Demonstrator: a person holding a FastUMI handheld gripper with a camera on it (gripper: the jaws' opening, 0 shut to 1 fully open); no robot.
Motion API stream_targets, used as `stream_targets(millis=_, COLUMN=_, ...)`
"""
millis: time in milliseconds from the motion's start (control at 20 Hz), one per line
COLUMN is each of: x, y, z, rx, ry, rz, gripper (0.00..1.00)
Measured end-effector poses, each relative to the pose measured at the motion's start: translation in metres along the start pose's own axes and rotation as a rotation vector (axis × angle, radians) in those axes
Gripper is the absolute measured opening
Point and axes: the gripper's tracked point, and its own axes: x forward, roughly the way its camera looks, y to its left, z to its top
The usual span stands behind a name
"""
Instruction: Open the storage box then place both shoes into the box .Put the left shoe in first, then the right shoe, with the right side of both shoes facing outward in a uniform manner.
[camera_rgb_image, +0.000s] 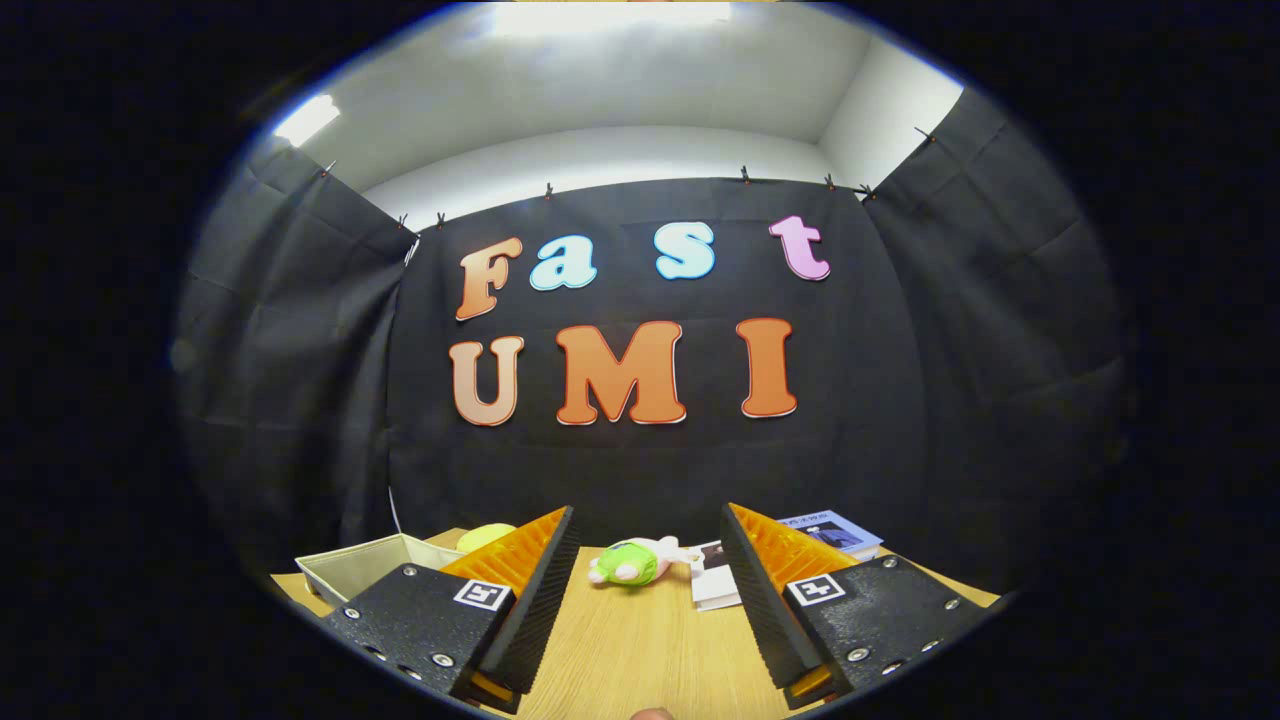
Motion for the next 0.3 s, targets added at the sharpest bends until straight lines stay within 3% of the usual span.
stream_targets(millis=300, x=-0.009, y=-0.019, z=0.018, rx=-0.052, ry=-0.116, rz=-0.060, gripper=0.96)
